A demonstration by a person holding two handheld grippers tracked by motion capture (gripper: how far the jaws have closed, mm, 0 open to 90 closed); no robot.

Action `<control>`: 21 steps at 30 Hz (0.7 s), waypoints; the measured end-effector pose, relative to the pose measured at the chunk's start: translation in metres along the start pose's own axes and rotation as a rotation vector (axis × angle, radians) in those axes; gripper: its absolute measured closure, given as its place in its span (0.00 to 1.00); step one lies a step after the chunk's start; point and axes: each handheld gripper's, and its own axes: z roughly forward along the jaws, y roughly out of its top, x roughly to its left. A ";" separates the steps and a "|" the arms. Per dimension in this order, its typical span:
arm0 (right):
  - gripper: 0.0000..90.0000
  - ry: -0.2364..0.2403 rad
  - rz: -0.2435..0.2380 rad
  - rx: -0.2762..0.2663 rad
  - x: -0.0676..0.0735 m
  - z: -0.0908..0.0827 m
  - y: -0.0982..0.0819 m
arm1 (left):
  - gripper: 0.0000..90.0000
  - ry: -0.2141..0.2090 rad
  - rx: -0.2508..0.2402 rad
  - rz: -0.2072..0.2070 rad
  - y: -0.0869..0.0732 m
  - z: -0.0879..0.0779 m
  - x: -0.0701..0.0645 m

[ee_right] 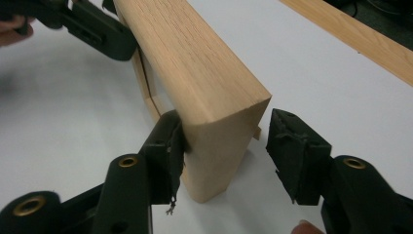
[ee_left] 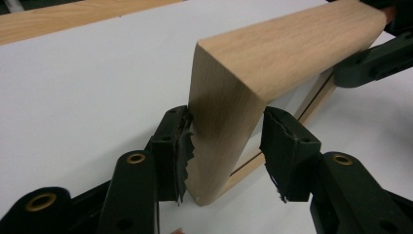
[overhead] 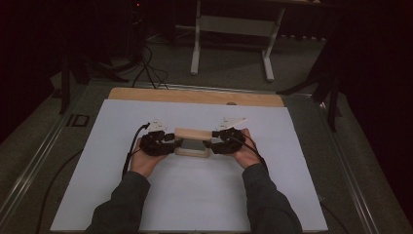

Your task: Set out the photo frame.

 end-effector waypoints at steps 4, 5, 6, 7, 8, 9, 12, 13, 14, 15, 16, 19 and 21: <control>0.62 0.003 0.007 -0.008 -0.002 -0.001 0.000 | 0.59 -0.006 0.004 -0.012 -0.001 0.004 0.002; 0.63 0.004 0.011 -0.012 -0.002 -0.001 0.000 | 0.59 -0.004 0.010 -0.012 -0.001 0.005 0.002; 0.63 0.004 0.014 -0.014 -0.003 -0.001 0.000 | 0.59 -0.002 0.012 -0.012 -0.001 0.006 0.002; 0.63 0.003 0.018 -0.017 -0.004 0.000 0.000 | 0.59 -0.003 0.014 -0.014 -0.001 0.006 0.002; 0.63 0.000 0.031 -0.021 -0.005 0.000 0.000 | 0.59 -0.004 0.014 -0.017 -0.002 0.007 0.002; 0.63 0.001 0.040 -0.023 -0.006 0.001 0.000 | 0.59 -0.004 0.015 -0.021 -0.002 0.007 0.002; 0.63 -0.005 0.047 -0.016 -0.008 0.002 0.001 | 0.59 0.000 0.020 -0.028 -0.002 0.007 0.002; 0.62 -0.006 0.050 -0.014 -0.009 0.003 0.002 | 0.60 0.001 0.022 -0.031 -0.001 0.007 0.002; 0.62 -0.011 0.046 -0.010 -0.009 0.003 0.002 | 0.60 -0.002 0.021 -0.036 -0.002 0.007 0.003; 0.62 -0.023 0.055 -0.006 -0.009 0.004 0.003 | 0.60 -0.001 0.022 -0.037 -0.002 0.007 0.003; 0.62 -0.031 0.059 -0.004 -0.010 0.005 0.004 | 0.60 -0.001 0.023 -0.037 -0.002 0.008 0.002; 0.62 -0.042 0.078 -0.002 -0.011 0.007 0.005 | 0.60 -0.001 0.022 -0.042 -0.001 0.008 0.003; 0.61 -0.041 0.081 0.005 -0.011 0.008 0.004 | 0.60 -0.001 0.020 -0.047 -0.002 0.009 0.004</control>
